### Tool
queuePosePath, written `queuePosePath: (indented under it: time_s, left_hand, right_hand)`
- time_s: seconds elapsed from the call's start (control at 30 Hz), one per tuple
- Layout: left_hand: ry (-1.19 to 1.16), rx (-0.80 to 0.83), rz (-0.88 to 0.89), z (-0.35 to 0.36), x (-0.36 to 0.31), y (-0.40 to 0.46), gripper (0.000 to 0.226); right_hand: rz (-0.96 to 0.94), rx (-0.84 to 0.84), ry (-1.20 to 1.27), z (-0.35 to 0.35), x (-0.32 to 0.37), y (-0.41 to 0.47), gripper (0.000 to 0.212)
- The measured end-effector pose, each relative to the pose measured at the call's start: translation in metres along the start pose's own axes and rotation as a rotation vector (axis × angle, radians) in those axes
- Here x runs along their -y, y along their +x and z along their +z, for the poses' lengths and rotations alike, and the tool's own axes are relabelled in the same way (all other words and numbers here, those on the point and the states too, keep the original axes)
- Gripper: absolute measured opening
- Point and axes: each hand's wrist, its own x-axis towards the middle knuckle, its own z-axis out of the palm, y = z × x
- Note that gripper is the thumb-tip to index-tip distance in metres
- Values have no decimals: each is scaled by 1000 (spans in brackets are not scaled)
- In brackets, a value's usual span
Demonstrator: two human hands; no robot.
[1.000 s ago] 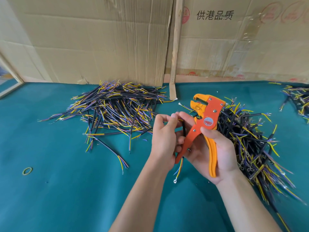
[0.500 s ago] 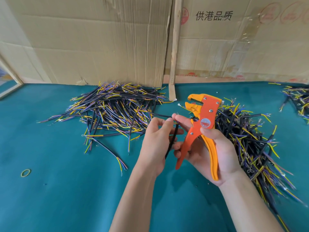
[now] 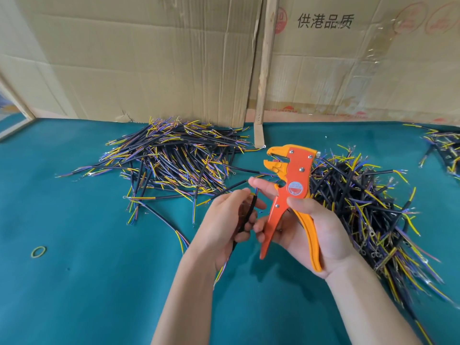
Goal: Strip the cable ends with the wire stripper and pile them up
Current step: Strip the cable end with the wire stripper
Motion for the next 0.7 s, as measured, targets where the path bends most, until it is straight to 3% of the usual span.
queuePosePath:
  time_s: [0.13, 0.27, 0.4, 0.7]
  left_hand:
    - [65, -158, 169, 3, 11, 0, 35]
    - [54, -301, 230, 7, 26, 3, 32]
    - [-68, -305, 205, 7, 34, 7, 32]
    - [-100, -301, 227, 0, 37, 15, 25]
  right_hand:
    - [13, -56, 4, 1, -2, 0, 86]
    - [35, -103, 13, 1, -6, 1, 71]
    - [60, -133, -2, 2, -9, 3, 73]
    - [67, -182, -4, -1, -14, 5, 67]
